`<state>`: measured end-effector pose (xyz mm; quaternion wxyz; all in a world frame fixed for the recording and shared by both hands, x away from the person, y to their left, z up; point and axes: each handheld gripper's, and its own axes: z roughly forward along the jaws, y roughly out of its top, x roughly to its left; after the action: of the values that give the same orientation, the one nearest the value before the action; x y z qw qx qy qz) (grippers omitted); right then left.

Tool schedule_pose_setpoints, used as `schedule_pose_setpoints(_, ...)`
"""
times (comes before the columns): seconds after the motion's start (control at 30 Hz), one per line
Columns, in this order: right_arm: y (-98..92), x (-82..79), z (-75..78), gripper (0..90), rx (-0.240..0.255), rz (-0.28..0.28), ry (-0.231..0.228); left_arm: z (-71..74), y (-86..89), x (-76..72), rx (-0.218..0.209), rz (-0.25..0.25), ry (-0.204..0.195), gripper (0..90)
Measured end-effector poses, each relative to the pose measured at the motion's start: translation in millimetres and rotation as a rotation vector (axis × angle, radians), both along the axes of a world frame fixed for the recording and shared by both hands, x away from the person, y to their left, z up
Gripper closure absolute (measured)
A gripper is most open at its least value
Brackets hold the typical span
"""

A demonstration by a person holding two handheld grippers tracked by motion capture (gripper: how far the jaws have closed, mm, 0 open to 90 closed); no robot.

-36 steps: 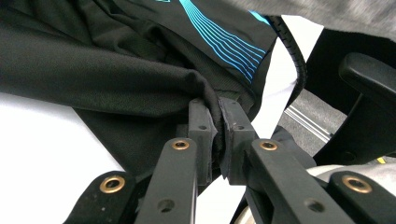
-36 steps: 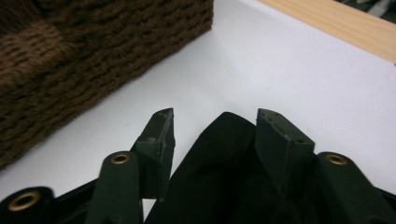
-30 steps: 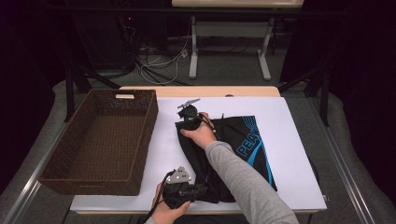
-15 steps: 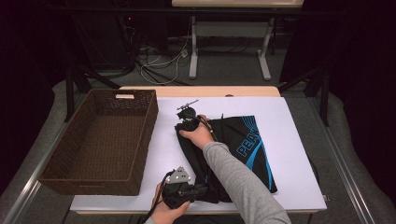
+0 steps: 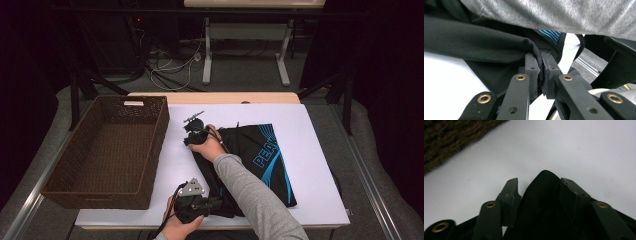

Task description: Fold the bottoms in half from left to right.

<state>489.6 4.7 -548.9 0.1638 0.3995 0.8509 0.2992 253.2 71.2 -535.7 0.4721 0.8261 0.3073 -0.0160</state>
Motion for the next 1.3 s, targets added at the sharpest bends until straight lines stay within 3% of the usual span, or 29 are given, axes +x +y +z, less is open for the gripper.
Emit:
schedule_pose_setpoints(0.1,5.8,-4.3,-1.8,56.8,-0.029,-0.033,-0.031,0.0,1.1,0.4,-0.001,-0.001,0.000,84.5)
schedule_pose_setpoints(0.17,6.1,-4.2,-1.5,59.2,-0.071,-0.002,-0.055,-0.2,1.2,0.3,-0.002,-0.001,-0.001,84.5)
schedule_pose_setpoints(0.2,7.8,-5.8,-2.9,59.9,-0.060,-0.023,-0.066,-0.2,1.2,0.2,0.001,0.000,0.003,84.5)
schedule_pose_setpoints(0.27,7.7,-5.8,-2.0,62.5,-0.089,-0.005,-0.074,-0.7,1.0,0.5,0.001,-0.002,0.002,84.5)
schedule_pose_setpoints(0.37,9.3,-7.6,-1.6,67.9,-0.094,-0.023,-0.071,-1.1,0.5,0.9,-0.001,-0.005,0.000,84.5)
schedule_pose_setpoints(0.57,7.0,-5.6,0.4,78.1,-0.028,-0.071,-0.039,-0.8,2.0,1.2,0.001,-0.003,0.001,84.5)
schedule_pose_setpoints(0.63,3.2,-3.1,3.8,79.8,-0.029,-0.077,-0.002,-1.1,2.4,1.5,-0.001,-0.005,0.003,84.5)
schedule_pose_setpoints(0.73,-0.2,0.1,3.9,80.9,0.040,-0.109,0.019,-1.1,2.6,1.8,-0.002,-0.006,0.004,84.5)
schedule_pose_setpoints(0.83,-2.4,1.1,5.7,81.4,0.062,-0.125,0.038,-1.4,1.8,1.8,-0.005,-0.003,0.006,84.5)
schedule_pose_setpoints(1.03,-5.8,1.8,10.3,81.8,0.084,-0.127,0.046,-1.6,0.8,1.3,-0.002,-0.005,0.005,84.5)
schedule_pose_setpoints(1.3,-15.3,7.7,20.9,82.0,0.152,-0.145,0.039,3.1,7.1,0.7,-0.003,0.023,-0.006,84.5)
